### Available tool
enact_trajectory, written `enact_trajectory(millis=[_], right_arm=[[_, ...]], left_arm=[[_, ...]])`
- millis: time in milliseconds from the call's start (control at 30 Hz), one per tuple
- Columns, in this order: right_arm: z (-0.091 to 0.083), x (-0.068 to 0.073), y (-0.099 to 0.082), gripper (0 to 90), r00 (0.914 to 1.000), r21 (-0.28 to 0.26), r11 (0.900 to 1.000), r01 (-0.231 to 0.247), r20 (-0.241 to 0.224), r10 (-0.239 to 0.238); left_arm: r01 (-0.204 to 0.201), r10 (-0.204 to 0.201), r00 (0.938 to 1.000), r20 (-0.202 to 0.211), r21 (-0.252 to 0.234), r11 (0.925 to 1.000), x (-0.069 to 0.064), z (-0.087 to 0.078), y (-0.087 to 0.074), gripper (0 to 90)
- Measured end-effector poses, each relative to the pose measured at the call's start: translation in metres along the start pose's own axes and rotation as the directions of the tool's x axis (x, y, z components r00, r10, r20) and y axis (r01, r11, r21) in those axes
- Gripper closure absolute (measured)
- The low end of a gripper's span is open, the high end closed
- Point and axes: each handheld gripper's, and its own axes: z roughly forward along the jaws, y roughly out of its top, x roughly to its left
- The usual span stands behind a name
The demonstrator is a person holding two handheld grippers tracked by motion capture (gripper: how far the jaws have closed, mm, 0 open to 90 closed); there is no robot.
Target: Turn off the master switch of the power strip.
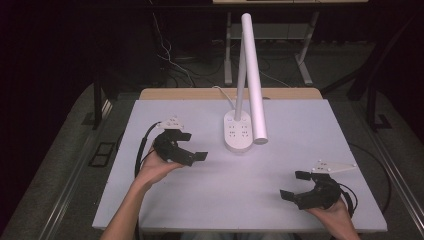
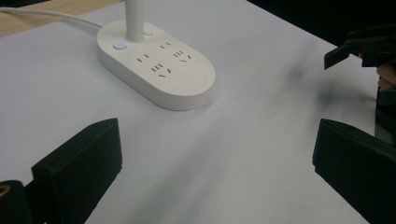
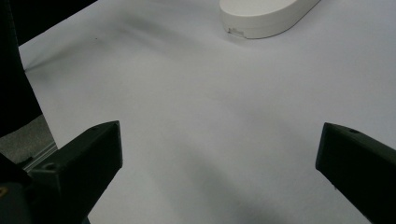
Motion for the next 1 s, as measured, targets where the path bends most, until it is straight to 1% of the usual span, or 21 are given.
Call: enact_trajectory(millis=[100,133,167,233,267,367,500,600,633,667,800,900,1000], right_arm=[[0.0,0.0,0.0,0.0,1.0,0.003,1.0,-0.006,-0.001,0.006],[0.0,0.0,0.0,0.0,1.0,0.003,1.0,-0.005,-0.001,0.005],[0.0,-0.001,0.0,0.0,1.0,-0.003,1.0,0.004,0.002,-0.004],[0.0,-0.001,0.0,0.0,1.0,-0.003,1.0,0.004,0.003,-0.004],[0.0,-0.001,0.0,0.0,1.0,-0.003,1.0,0.002,0.003,-0.002],[-0.001,-0.001,0.0,0.0,1.0,-0.002,1.0,-0.002,0.003,0.002],[-0.001,-0.001,0.0,0.0,1.0,-0.003,1.0,-0.001,0.005,0.001],[-0.001,-0.001,-0.001,0.0,1.0,-0.003,1.0,0.0,0.006,0.0],[-0.001,-0.002,-0.001,0.0,1.0,-0.003,1.0,0.001,0.007,-0.001],[-0.001,-0.002,-0.001,0.0,1.0,-0.006,1.0,0.003,0.009,-0.003],[0.0,-0.001,-0.002,0.0,1.0,0.003,1.0,-0.002,0.007,0.002],[0.001,-0.001,-0.001,0.0,0.9999,0.002,1.0,0.01,0.008,-0.01],[0.001,0.0,-0.001,0.0,1.0,0.004,1.0,0.003,0.008,-0.003]], left_arm=[[-0.005,0.005,1.0,-0.003,0.01,0.9999,0.003,0.002,0.004,0.3],[-0.005,0.005,1.0,-0.002,0.006,1.0,0.004,0.003,0.005,0.3],[-0.001,0.001,1.0,-0.002,0.005,1.0,0.004,0.003,0.006,0.4],[-0.007,0.007,1.0,-0.003,0.016,0.9998,0.007,0.005,0.008,0.5],[-0.001,0.001,1.0,-0.004,0.016,0.9999,0.007,0.006,0.009,0.5],[-0.011,0.011,0.9999,-0.005,0.025,0.9996,0.011,0.007,0.013,0.5],[-0.015,0.015,0.9999,-0.008,0.035,0.9993,0.014,0.01,0.019,0.5],[-0.014,0.014,0.9998,-0.011,0.036,0.9993,0.017,0.011,0.023,0.5],[-0.02,0.021,0.9997,-0.012,0.038,0.9991,0.018,0.012,0.025,0.5],[-0.015,0.015,0.9998,-0.011,0.035,0.9993,0.018,0.013,0.026,0.5],[-0.025,0.026,0.9996,-0.01,0.047,0.9986,0.021,0.016,0.03,0.6],[-0.029,0.029,0.9995,-0.009,0.057,0.9979,0.022,0.019,0.033,0.6],[-0.04,0.04,0.9992,-0.008,0.067,0.997,0.023,0.023,0.039,0.7]])
